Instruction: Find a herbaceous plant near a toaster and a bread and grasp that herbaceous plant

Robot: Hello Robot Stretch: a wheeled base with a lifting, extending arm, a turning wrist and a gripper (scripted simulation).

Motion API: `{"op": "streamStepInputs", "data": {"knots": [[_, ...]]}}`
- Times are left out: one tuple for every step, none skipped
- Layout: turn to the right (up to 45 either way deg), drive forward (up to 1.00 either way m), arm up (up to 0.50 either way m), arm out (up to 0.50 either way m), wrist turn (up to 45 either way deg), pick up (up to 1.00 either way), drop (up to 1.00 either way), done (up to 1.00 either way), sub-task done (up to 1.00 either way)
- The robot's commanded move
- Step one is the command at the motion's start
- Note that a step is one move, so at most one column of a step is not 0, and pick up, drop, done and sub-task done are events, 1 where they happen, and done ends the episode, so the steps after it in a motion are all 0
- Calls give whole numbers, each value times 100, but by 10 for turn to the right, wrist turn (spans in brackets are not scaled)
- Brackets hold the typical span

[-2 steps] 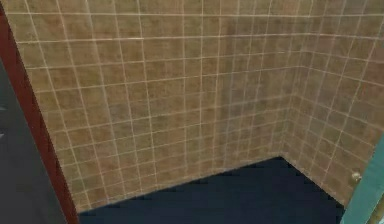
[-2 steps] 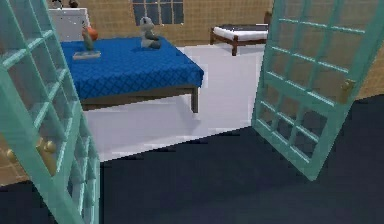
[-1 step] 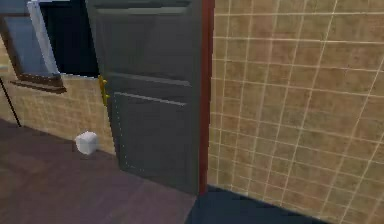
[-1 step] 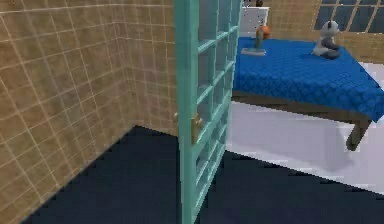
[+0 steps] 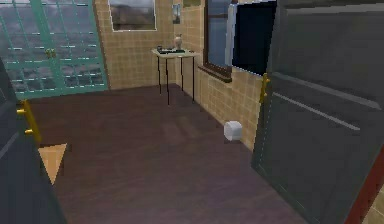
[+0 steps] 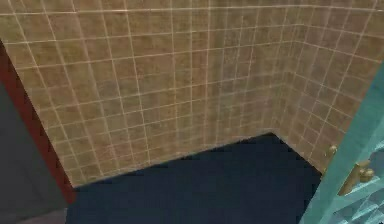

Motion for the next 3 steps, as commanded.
{"op": "streamStepInputs", "data": {"knots": [[-210, 0, 0, 0, 0, 0, 0, 0, 0], [0, 100, 0, 0, 0, 0, 0, 0, 0], [0, 65, 0, 0, 0, 0, 0, 0, 0]]}}
